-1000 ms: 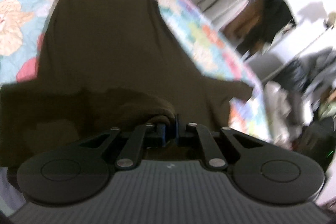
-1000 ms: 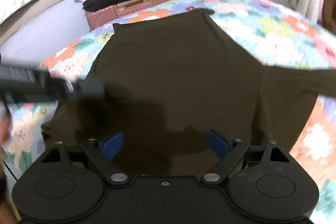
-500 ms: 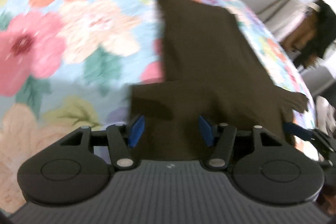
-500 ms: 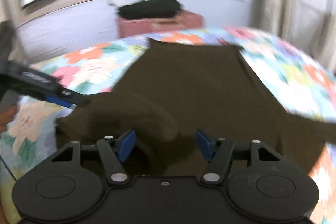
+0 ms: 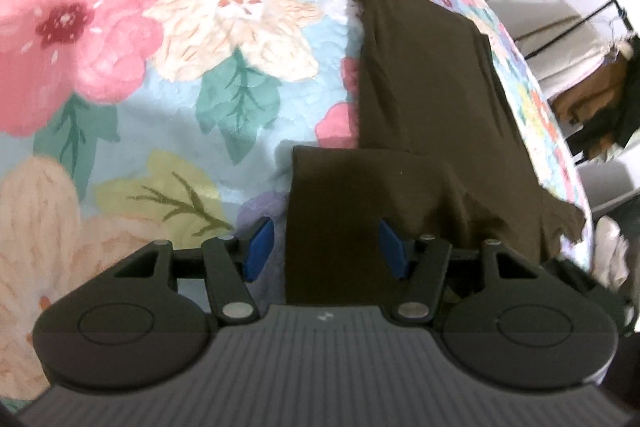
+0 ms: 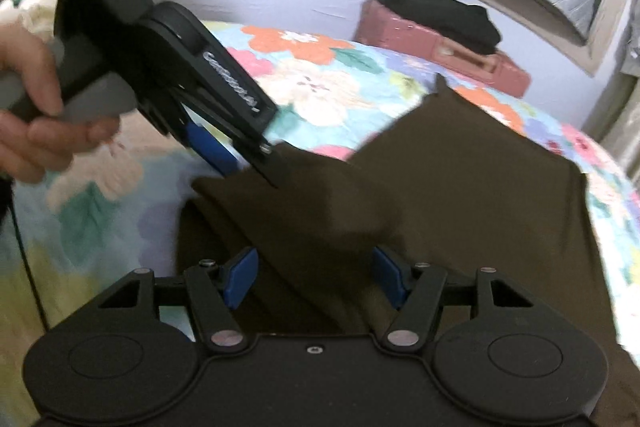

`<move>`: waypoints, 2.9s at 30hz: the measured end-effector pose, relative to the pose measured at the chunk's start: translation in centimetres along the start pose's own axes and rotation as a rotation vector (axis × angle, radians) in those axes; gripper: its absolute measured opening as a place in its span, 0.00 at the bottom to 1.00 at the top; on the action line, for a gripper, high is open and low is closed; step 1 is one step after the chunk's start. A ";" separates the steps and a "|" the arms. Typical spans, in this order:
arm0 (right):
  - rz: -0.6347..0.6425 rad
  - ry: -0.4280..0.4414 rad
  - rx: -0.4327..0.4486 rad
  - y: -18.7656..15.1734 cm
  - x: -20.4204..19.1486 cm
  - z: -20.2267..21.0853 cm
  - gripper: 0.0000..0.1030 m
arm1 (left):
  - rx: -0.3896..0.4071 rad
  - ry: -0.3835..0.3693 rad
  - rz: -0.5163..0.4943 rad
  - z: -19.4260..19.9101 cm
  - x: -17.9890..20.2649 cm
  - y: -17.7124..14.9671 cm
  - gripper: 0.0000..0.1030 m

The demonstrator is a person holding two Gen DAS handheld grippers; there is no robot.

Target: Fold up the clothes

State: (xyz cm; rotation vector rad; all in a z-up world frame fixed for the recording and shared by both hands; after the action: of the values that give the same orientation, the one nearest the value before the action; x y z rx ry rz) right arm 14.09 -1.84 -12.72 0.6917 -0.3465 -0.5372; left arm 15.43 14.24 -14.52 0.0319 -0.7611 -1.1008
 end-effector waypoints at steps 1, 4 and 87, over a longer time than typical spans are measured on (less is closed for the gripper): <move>-0.009 0.015 -0.002 0.1 -0.3 -0.2 0.67 | -0.012 -0.010 -0.004 -0.2 0.1 0.0 0.71; -0.019 0.027 -0.016 0.0 -1.3 -0.8 0.67 | -0.052 -0.017 -0.040 -0.7 0.6 -0.4 0.79; -0.727 -0.540 0.142 -16.1 25.7 14.0 0.08 | 0.022 0.150 -0.833 -0.9 12.2 -9.0 0.68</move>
State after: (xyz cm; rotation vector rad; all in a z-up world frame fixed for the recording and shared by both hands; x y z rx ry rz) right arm 22.68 -33.98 -10.32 0.7997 -0.6441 -1.4135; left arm 11.64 -0.20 -12.05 0.4807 -0.6290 -1.8521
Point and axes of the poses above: each gripper's, at about its wrist camera, not at the fingertips, and z roughly against the way its jaws point, x to its right, y to its top, the point moved 7 cm from there along -z, roughly the way its jaws point, and after that the axes turned 3 degrees about -z, right-handed, at the moved point
